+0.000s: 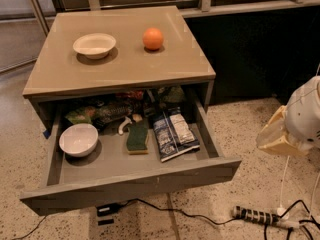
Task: Close top drawer
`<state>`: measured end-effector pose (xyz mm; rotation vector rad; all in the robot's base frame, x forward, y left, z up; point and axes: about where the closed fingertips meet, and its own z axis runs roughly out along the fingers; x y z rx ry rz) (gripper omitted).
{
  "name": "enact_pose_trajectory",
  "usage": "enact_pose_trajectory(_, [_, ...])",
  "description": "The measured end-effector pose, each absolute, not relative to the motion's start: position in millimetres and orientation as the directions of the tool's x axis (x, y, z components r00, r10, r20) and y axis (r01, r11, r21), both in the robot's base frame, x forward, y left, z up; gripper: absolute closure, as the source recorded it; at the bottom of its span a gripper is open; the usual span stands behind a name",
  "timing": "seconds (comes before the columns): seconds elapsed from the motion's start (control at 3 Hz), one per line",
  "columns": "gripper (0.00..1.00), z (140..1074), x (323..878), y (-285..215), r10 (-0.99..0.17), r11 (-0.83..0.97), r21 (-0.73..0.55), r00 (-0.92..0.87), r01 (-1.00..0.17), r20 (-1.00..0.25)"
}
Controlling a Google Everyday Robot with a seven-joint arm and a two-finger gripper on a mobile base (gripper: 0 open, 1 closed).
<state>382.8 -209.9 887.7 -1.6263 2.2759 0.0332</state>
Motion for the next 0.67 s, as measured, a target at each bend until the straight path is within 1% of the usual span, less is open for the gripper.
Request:
enact_pose_trajectory(0.33, [1.00,860,383,-207,-0.868,0.394,-0.139,-0.318,-0.908,-0.382])
enact_pose_trajectory(0.67, [1.00,834,389,-197,-0.794,0.449,-0.058,-0.369,-0.891,-0.484])
